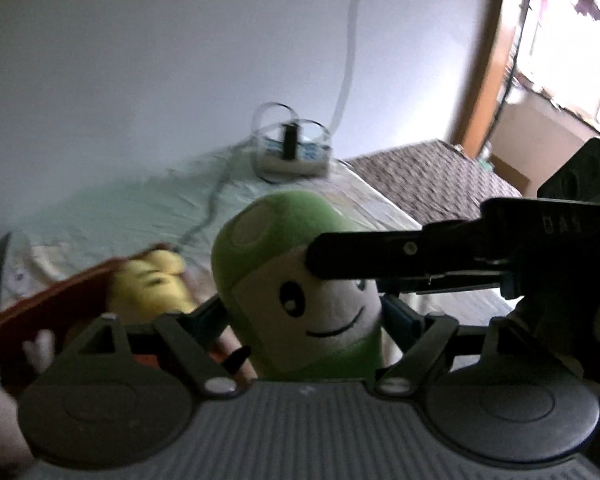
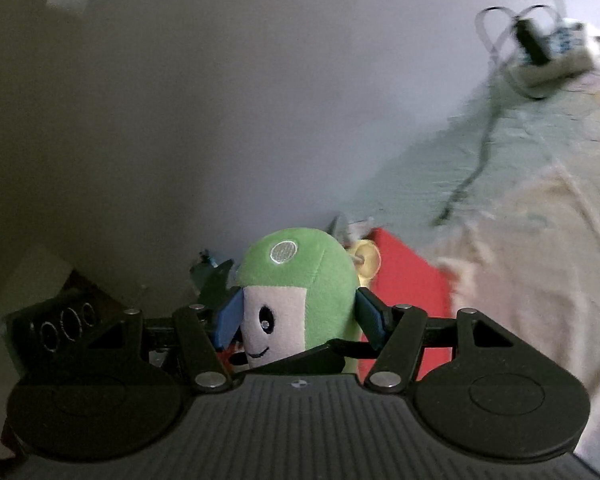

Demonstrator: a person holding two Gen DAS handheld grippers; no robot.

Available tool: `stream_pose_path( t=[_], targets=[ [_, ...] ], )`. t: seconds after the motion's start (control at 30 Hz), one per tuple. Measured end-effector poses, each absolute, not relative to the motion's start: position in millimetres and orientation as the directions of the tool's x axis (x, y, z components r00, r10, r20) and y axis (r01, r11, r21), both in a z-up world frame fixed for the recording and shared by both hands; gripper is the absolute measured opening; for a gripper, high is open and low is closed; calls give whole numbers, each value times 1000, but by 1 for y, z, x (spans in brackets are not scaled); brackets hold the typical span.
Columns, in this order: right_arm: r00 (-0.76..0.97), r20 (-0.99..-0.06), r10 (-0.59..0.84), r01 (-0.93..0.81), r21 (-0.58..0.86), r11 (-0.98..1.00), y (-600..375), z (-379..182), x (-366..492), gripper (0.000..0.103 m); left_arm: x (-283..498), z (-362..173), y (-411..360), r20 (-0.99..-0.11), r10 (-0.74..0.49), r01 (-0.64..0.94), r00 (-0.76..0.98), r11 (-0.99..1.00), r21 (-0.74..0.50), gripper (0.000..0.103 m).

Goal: Organize objects
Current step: 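Lower the green plush into the red box beside the yellow plush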

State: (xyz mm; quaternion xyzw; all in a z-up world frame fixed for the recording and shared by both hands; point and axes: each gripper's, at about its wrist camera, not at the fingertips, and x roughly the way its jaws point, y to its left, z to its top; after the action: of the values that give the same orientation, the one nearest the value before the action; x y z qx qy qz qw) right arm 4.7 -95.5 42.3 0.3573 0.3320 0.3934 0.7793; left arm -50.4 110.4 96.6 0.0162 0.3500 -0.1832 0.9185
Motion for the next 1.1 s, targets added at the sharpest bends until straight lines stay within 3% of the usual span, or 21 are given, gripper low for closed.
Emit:
stream_pose_path(
  t=[0.2,0.57,1.1],
  targets=[
    [394,-235,888,-430,807,405,-27,43,19,64,-55,93,173,-634,-255,242,730,964,-110,85],
    [309,-294,905,-365,842,398,56,0,37,64,-46,54,251,-727,-142,66,672,989,-133,86],
    [320,-356,878,-327,828,455,67,-14,37,63,-24,24,248,-784,-111,53,611,994,-100,93]
  ],
)
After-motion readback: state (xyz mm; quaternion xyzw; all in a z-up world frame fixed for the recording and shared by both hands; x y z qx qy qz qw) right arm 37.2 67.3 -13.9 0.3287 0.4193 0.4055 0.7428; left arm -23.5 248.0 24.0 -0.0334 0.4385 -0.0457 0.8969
